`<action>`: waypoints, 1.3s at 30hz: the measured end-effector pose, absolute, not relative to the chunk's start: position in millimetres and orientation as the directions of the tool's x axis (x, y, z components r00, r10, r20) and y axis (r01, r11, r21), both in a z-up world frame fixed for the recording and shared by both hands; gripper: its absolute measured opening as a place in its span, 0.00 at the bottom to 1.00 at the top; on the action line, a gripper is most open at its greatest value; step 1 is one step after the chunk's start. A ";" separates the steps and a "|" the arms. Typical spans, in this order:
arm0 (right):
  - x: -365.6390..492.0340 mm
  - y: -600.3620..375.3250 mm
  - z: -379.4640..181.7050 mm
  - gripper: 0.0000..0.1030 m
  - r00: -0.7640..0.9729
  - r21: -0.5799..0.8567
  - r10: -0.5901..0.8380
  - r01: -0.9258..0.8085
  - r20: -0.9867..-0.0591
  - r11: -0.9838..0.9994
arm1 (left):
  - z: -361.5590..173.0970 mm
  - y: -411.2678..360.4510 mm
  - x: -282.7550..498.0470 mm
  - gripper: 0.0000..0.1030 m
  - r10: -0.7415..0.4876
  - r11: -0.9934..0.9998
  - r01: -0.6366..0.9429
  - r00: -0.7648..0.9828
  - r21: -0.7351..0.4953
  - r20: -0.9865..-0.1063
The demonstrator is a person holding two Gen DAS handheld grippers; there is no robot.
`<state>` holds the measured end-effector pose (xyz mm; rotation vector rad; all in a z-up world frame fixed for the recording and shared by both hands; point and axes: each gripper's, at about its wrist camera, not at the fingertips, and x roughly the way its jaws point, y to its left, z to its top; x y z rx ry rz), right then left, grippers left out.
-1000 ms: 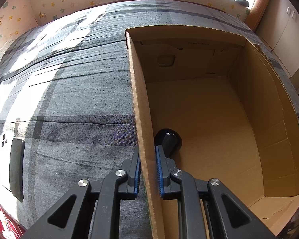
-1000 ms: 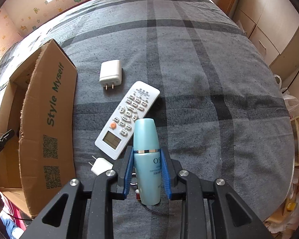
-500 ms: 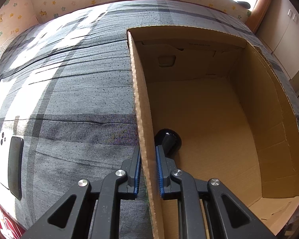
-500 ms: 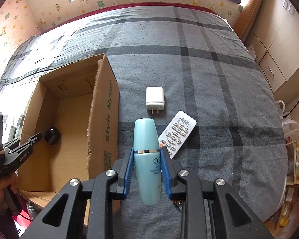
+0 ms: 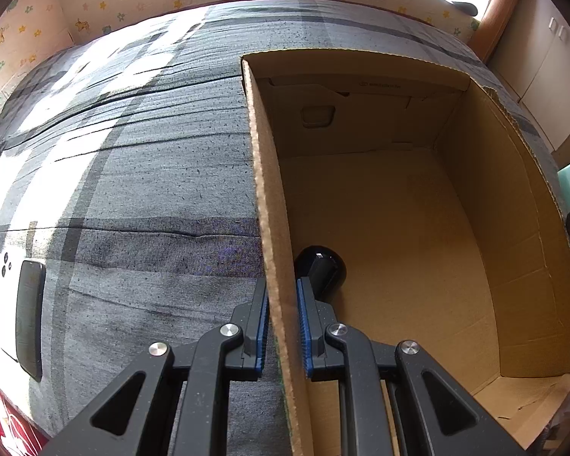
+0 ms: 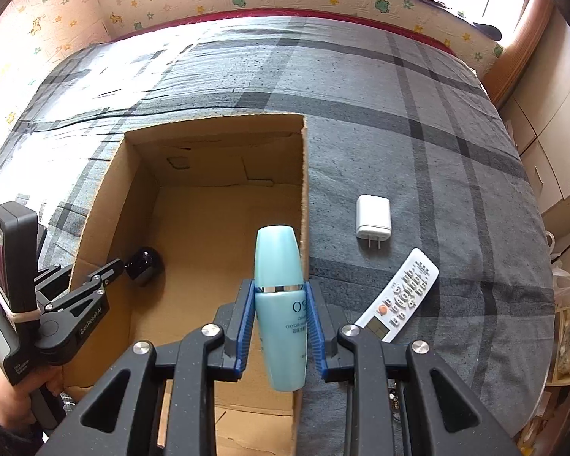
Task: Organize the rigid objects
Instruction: 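Carry the light-blue bottle into the box with the right tool and release it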
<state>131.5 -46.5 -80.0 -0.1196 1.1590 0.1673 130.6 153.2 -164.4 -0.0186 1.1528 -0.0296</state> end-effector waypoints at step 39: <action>169.5 14.8 -172.7 0.28 0.225 0.004 0.049 -0.196 -0.973 0.981 | -162.6 148.7 127.6 0.15 -0.023 1.000 0.011 0.409 -0.020 -0.912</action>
